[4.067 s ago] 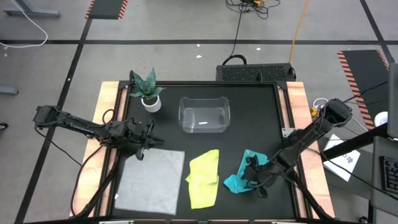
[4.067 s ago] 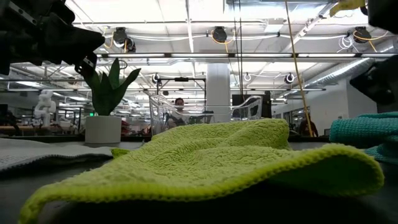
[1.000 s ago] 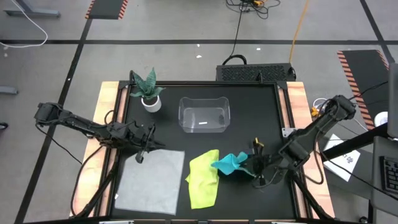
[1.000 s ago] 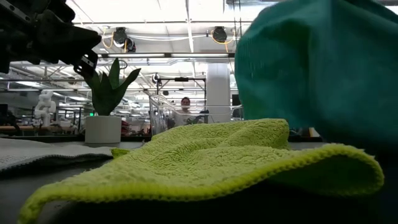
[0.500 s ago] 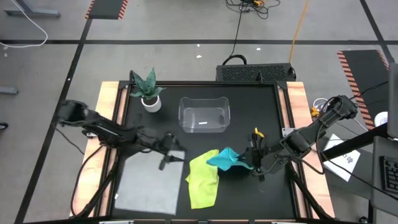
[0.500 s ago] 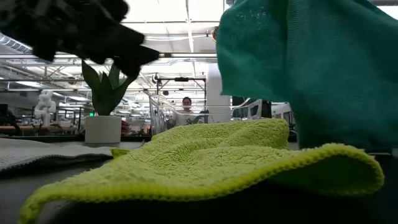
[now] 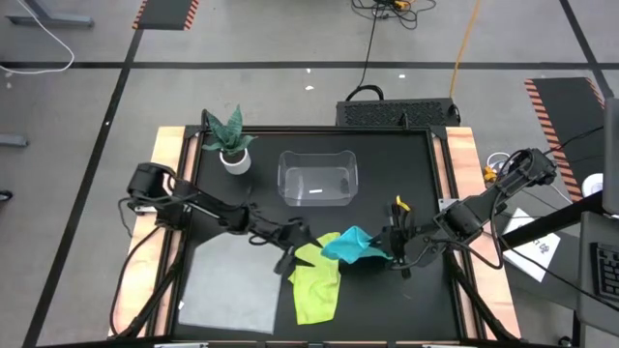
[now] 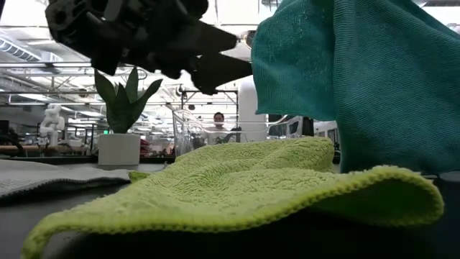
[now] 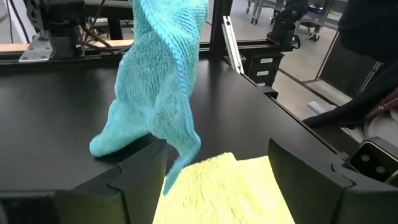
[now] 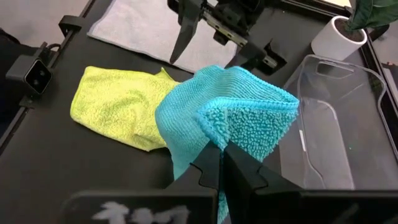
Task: Fold microfiber towels
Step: Fold the blue towel
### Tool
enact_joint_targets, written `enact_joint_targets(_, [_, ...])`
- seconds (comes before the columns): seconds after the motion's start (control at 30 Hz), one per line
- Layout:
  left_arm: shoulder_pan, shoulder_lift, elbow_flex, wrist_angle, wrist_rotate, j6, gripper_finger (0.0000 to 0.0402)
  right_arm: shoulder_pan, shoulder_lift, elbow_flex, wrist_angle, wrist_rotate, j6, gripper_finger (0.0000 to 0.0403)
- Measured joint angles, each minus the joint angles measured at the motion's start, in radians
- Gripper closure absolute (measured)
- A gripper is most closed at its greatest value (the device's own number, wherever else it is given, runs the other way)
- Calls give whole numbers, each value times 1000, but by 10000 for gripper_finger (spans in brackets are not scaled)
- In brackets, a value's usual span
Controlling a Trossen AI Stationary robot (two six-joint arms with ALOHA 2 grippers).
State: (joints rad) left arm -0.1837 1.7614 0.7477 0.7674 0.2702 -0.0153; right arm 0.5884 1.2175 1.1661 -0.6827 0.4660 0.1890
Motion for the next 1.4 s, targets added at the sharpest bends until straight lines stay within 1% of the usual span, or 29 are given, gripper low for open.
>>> enact_joint_targets(0.17, [1,42,46,6,-12,3,117,0,0,2,5,-9,-20,403])
enact_joint_targets(0.3, [1,94,69,30,-58,-15,117,0,0,18,2,-10,-32,403])
enact_joint_targets(0.4, [1,144,90,79,-63,-32,117,0,0,22,4,-10,-45,403])
enact_joint_targets(0.47, [5,160,106,79,-62,-39,117,0,0,22,-1,-10,-45,403])
enact_joint_targets(0.53, [9,163,116,76,-64,-32,126,0,0,22,-4,-10,-45,403])
enact_joint_targets(0.6, [15,155,115,63,-66,-22,155,0,0,22,-3,-10,-44,403])
enact_joint_targets(0.67, [22,135,115,29,-51,-8,206,0,0,22,-10,-10,-37,403])
enact_joint_targets(0.7, [24,117,114,0,-47,-1,239,0,0,22,-11,-10,-33,403])
enact_joint_targets(0.8, [27,84,116,-56,-42,24,354,2,0,22,-29,-9,-21,403])
enact_joint_targets(0.83, [27,71,115,-95,-42,31,377,2,0,22,-34,-9,-21,403])
enact_joint_targets(0.87, [27,59,114,-127,-44,43,384,2,0,22,-38,-9,-21,403])
enact_joint_targets(0.97, [23,7,114,-210,-94,87,391,2,0,22,-44,-6,-20,403])
enact_joint_targets(1.07, [24,-55,114,-301,-120,112,397,2,0,22,-47,-6,-20,403])
enact_joint_targets(1.23, [30,-197,114,-439,-189,145,399,2,-7,22,-53,6,-21,403])
enact_joint_targets(1.33, [47,-280,116,-528,-193,145,399,3,-16,22,-55,19,-28,403])
enact_joint_targets(1.4, [58,-322,153,-624,-194,144,399,11,-22,22,-57,47,-42,403])
